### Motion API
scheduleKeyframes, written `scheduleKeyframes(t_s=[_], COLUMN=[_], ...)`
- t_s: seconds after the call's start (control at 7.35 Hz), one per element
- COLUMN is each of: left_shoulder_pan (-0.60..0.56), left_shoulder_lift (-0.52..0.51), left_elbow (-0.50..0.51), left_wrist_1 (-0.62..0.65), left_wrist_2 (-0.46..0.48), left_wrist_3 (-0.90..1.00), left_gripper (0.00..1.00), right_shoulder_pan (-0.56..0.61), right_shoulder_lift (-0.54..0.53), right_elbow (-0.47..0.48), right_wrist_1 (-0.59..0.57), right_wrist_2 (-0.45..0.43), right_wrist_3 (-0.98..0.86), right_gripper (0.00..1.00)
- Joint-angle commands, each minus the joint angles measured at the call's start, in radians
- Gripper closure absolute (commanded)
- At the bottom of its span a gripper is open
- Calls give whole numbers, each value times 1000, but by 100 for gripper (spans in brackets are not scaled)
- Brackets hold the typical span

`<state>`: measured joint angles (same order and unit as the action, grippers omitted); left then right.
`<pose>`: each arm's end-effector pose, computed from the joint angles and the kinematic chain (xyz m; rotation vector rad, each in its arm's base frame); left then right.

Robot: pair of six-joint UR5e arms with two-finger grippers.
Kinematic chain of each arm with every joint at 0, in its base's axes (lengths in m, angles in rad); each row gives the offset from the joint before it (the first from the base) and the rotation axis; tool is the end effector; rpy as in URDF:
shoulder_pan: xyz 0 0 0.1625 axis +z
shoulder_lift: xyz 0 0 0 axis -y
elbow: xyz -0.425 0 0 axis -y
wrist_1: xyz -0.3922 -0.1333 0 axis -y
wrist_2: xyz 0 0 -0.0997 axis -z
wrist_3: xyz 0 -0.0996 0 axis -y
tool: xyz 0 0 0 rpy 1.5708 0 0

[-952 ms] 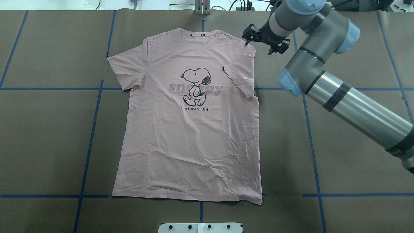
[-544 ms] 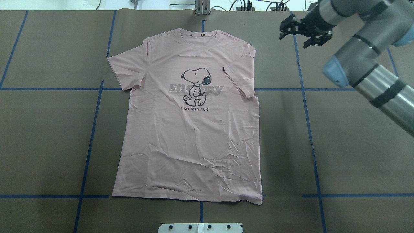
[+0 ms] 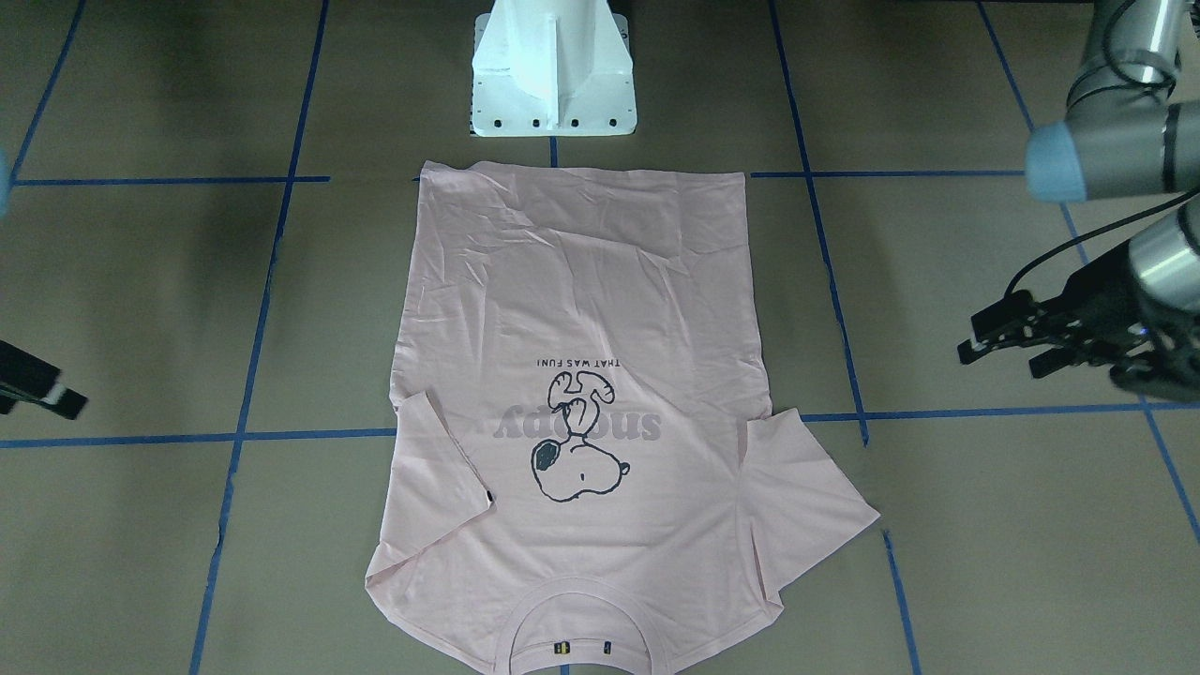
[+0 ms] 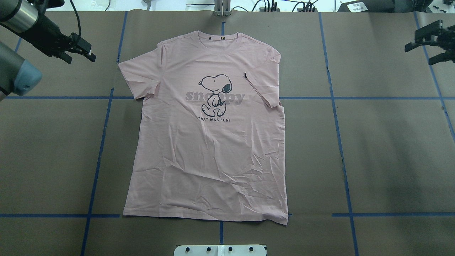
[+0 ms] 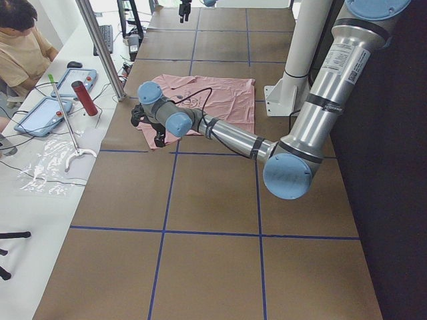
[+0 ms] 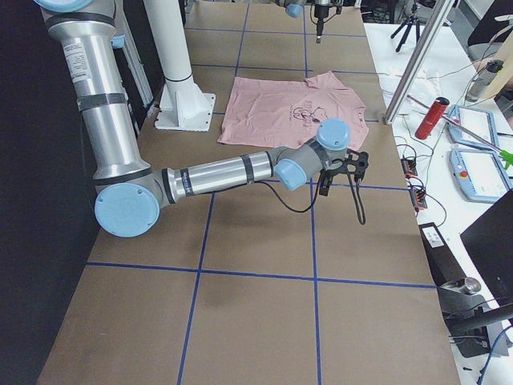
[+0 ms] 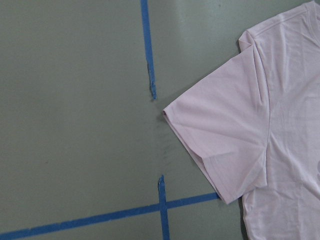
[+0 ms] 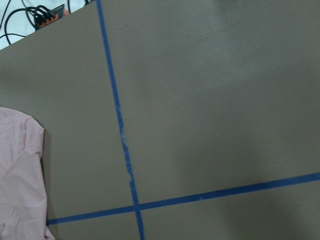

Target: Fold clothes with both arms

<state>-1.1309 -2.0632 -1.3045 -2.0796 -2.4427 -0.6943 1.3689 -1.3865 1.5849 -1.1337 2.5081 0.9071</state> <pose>0.2465 -0.6577 0.4298 0.1322 1.0654 0.0906 -0.0639 -0.5765 0.4913 0.0234 -1.0798 0.3383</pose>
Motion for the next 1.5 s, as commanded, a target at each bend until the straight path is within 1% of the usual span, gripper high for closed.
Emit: scheduleKeyframes(t_s=[0.0, 0.14, 0.27, 0.41, 0.54, 0.68, 1.09, 1.22, 1.36], left_shoulder_pan=[57, 77, 94, 120, 131, 131, 132, 138, 158], left_shoulder_lift=[-81, -98, -103, -107, -141, -159, -184, -190, -190], left_elbow=[183, 210, 235, 267, 315, 353, 424, 424, 425], left_wrist_1=[-195, -218, -253, -302, -318, -321, -379, -379, -379], left_wrist_2=[86, 143, 158, 242, 269, 277, 292, 294, 345], left_wrist_3=[-76, -77, -76, -77, -79, -80, -82, -82, -82], left_gripper=[3, 13, 23, 30, 34, 38, 38, 38, 38], right_shoulder_pan=[70, 73, 73, 73, 73, 73, 68, 67, 67], right_shoulder_lift=[-64, -72, -71, -66, -68, -71, -69, -72, -71], right_elbow=[0, 4, 21, 32, 41, 41, 43, 41, 44], right_wrist_1=[-6, 0, 3, 2, 2, 2, 2, 2, 3], right_wrist_2=[11, 11, 11, 2, -11, -49, -54, -55, -55], right_wrist_3=[-22, -22, -22, -25, -20, -23, -25, -24, -24], right_gripper=[0, 0, 0, 0, 0, 0, 0, 0, 0])
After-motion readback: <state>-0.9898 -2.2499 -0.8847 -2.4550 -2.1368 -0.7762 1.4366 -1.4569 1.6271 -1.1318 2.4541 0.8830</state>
